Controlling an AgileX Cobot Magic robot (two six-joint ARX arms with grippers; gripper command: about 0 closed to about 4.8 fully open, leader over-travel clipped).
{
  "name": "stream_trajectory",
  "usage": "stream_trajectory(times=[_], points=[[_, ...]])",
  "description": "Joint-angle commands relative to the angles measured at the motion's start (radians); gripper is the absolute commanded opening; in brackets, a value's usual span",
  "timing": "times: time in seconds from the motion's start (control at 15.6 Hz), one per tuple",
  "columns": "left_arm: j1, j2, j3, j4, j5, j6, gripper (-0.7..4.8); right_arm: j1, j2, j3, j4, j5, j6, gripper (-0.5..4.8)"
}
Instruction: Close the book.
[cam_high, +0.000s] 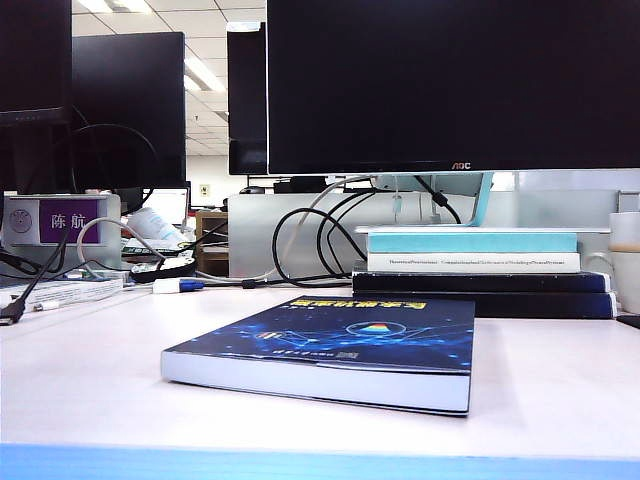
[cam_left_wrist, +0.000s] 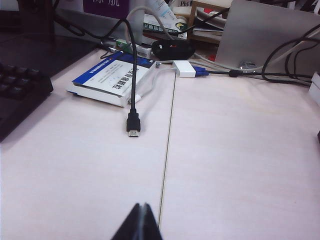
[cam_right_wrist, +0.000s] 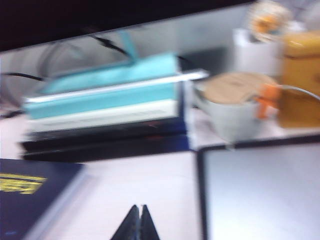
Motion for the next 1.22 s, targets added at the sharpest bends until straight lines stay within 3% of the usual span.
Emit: stream_trajectory(times=[0.06, 0.26, 0.39, 1.22], points=[[0.001, -0.003, 0.002, 0.008, 0.002, -0.038, -0.02, 0.000, -0.002, 0.002, 0.001, 0.029, 0.003, -0.01], [0.001, -0.003, 0.002, 0.002, -0.005, -0.060, -0.01, -0.001, -0.002, 0.002, -0.017, 0.029, 0.005, 0.00], [-0.003, -0.003, 0.002, -0.008, 0.012, -0.122, -0.02, 0.000, -0.002, 0.002, -0.040, 0.021, 0.005, 0.00], [-0.027, -0.003, 0.002, -0.008, 0.018, -0.123, -0.02, 0.000, -0.002, 0.002, -0.034, 0.026, 0.017, 0.00]])
